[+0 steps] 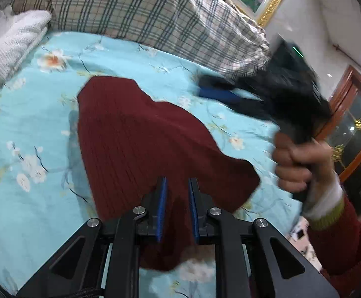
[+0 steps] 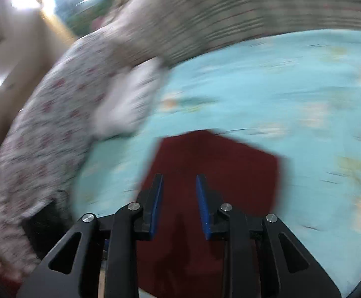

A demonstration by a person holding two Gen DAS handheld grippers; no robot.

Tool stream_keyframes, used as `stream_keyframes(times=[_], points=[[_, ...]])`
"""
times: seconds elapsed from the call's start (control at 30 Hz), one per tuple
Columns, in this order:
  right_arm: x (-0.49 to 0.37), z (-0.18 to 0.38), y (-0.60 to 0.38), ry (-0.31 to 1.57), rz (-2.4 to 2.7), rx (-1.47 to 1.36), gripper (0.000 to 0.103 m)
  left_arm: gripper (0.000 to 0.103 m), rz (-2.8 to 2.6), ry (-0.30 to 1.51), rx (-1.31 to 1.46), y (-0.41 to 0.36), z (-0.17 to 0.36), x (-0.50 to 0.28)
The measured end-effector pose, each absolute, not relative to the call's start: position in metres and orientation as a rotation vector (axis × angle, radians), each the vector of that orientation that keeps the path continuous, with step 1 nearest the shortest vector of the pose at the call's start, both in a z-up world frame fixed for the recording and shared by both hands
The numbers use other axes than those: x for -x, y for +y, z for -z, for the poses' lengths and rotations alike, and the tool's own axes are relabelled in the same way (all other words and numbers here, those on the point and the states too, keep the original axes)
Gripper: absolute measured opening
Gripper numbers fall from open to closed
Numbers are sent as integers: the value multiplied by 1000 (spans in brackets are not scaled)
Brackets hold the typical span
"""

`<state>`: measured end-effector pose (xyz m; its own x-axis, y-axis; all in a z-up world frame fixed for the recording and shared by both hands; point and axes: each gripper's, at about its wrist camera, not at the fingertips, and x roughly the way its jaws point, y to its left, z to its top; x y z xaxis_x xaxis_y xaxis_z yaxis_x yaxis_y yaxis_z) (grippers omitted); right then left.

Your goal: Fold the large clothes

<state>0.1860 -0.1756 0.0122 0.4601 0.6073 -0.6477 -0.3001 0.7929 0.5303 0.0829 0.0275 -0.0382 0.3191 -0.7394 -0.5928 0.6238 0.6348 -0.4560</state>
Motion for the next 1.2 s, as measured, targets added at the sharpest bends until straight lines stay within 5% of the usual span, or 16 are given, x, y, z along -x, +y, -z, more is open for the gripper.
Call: stream_keyframes(times=[0.13, 0.33, 0.67, 0.83, 1.07, 1.2], points=[[-234, 26, -122, 1057, -624, -297, 25, 16, 902, 921, 77, 11, 61, -76], [-281, 94, -133, 1164, -450, -330, 0, 3, 886, 956, 140, 18, 83, -88], [-244, 45, -152, 1028, -484, -386, 2, 1, 878, 939, 241, 43, 71, -81], [-159, 11, -194, 931, -473, -407, 3, 16, 871, 872, 229, 66, 48, -63], [-81, 28, -228, 960, -373, -357, 3, 16, 876, 874, 87, 57, 50, -57], [-74, 62, -230, 1040, -263, -294, 2, 5, 868, 934, 109, 53, 75, -64]])
